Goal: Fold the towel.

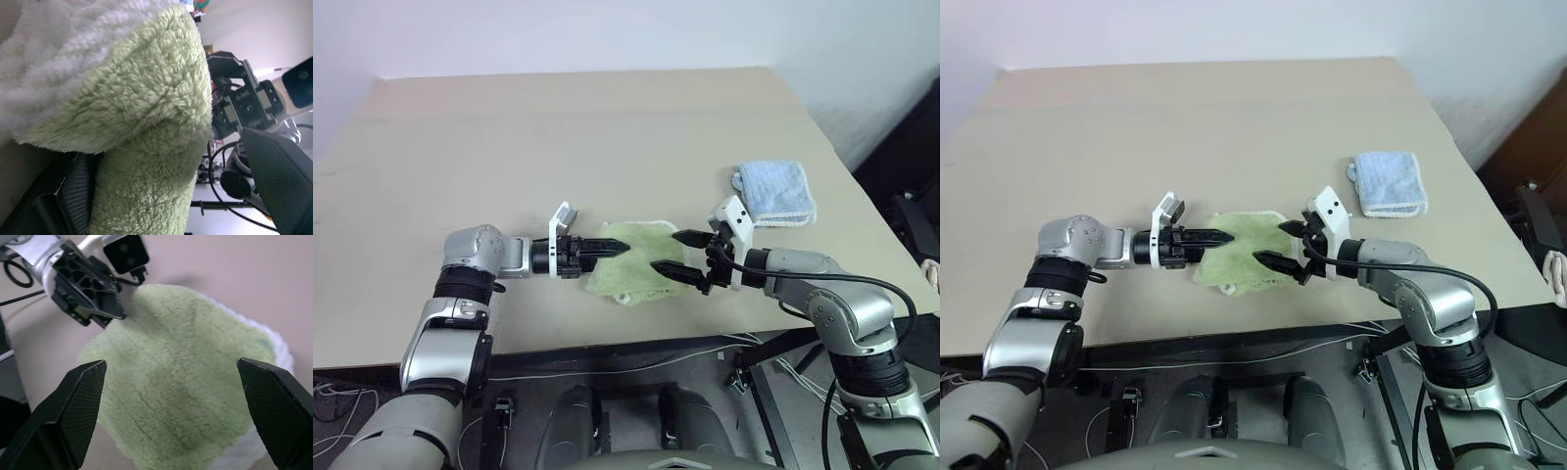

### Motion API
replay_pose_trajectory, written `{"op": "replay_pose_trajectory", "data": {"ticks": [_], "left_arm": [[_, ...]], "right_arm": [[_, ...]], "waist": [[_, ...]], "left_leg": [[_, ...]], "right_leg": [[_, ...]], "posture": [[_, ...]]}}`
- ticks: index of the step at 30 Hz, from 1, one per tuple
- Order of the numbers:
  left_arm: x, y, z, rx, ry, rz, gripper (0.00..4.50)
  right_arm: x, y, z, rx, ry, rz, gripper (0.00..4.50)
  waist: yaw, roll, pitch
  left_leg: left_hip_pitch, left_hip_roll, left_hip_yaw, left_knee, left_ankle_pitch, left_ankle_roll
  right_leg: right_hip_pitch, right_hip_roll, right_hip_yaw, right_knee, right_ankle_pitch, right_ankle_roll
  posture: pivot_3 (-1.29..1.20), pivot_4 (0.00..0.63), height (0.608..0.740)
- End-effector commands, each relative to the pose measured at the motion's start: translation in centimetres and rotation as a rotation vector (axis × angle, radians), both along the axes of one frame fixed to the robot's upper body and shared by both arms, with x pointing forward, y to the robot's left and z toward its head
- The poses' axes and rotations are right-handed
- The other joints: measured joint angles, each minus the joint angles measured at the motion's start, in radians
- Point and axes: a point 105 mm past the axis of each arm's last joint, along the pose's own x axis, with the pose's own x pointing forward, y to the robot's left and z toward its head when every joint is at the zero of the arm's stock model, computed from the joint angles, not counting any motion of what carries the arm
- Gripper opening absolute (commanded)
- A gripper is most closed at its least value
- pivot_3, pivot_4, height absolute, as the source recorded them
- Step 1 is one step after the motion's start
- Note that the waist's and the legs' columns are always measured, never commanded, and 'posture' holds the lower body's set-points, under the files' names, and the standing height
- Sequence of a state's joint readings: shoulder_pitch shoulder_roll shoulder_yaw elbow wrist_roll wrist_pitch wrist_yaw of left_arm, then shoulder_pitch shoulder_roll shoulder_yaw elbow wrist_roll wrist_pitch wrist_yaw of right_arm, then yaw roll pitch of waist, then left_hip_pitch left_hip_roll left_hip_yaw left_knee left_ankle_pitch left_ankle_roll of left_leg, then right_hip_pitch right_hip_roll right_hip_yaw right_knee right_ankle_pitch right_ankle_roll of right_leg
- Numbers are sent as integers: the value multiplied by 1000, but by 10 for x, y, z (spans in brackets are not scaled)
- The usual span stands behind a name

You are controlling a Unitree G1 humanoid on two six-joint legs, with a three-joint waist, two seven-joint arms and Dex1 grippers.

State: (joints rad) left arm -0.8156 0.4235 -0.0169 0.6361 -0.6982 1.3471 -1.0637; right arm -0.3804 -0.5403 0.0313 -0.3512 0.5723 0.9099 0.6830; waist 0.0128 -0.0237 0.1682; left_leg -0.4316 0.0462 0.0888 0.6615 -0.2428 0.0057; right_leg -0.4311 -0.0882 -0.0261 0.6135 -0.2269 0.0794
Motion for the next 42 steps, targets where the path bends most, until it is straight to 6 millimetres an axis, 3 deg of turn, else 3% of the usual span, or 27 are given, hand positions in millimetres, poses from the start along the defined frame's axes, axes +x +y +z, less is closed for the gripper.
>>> {"op": "replay_pose_trajectory", "data": {"ticks": [1, 3, 12, 14, 20, 25, 30, 34, 37, 39, 42], "left_arm": [[-6, -7, -5, 12, 11, -49, 4107], [-6, -6, -6, 11, 9, -50, 3650], [-13, -3, -4, -29, -29, -66, 446], [-13, -3, -2, -38, -35, -59, 31], [-4, 10, 15, -65, -99, 4, 31], [5, 48, 58, -92, -256, 118, 31], [14, 92, 90, -36, -372, 294, 31], [25, 144, 115, 20, -446, 539, 31], [31, 200, 131, 100, -507, 791, 31], [24, 241, 138, 133, -528, 942, 31], [17, 272, 140, 163, -536, 1055, 31]], "right_arm": [[0, -3, 11, 10, -57, -23, 4500], [1, -4, 11, 8, -59, -34, 4500], [10, -7, 6, -11, -73, -82, 4500], [12, -5, 6, -7, -74, -88, 4500], [15, 0, 15, 43, -86, -80, 4500], [20, -2, 38, 131, -120, -72, 4500], [27, -3, 58, 256, -127, -71, 4500], [33, 1, 56, 262, -114, -64, 4500], [35, 6, 51, 250, -104, -45, 4500], [36, 10, 50, 248, -101, -29, 4500], [36, 13, 49, 244, -101, -10, 4500]], "waist": [[0, 0, 0], [-1, 0, 0], [-1, 0, 0], [-1, 0, 0], [-5, 0, 0], [-26, 0, 1], [-28, 1, 1], [-26, 0, 2], [-27, 0, 2], [-35, 1, 2], [-33, 1, 2]], "left_leg": [[0, 0, -1, 0, 0, 0], [-1, 0, -1, 0, 0, 0], [-4, 0, -3, 1, 0, 0], [-4, 0, -3, 2, 0, 0], [-4, 1, -3, 3, 0, 0], [-6, 1, -4, 3, 0, 0], [-8, 1, -3, 2, 0, 0], [-9, 1, -4, 3, 0, 0], [-9, 1, -3, 3, 0, 0], [-10, 1, -2, 2, 0, 0], [-10, 2, -1, 1, 0, 0]], "right_leg": [[0, 0, 0, 0, 0, 0], [0, 0, -1, 0, 0, 0], [-2, 0, -3, 0, 0, 0], [-2, 0, -3, 0, 0, 0], [-2, 1, -3, 1, 0, 0], [-5, 2, -3, 2, 0, 1], [-7, 3, -3, 3, 2, 4], [-7, 3, -3, 3, 2, 4], [-8, 3, -4, 3, 2, 4], [-9, 3, -3, 3, 2, 4], [-10, 4, -3, 4, 2, 5]], "posture": [[0, 150, 740], [0, 150, 740], [0, 150, 740], [0, 150, 740], [0, 150, 740], [0, 150, 740], [0, 150, 740], [0, 150, 740], [0, 150, 740], [0, 150, 740], [0, 150, 740]]}}
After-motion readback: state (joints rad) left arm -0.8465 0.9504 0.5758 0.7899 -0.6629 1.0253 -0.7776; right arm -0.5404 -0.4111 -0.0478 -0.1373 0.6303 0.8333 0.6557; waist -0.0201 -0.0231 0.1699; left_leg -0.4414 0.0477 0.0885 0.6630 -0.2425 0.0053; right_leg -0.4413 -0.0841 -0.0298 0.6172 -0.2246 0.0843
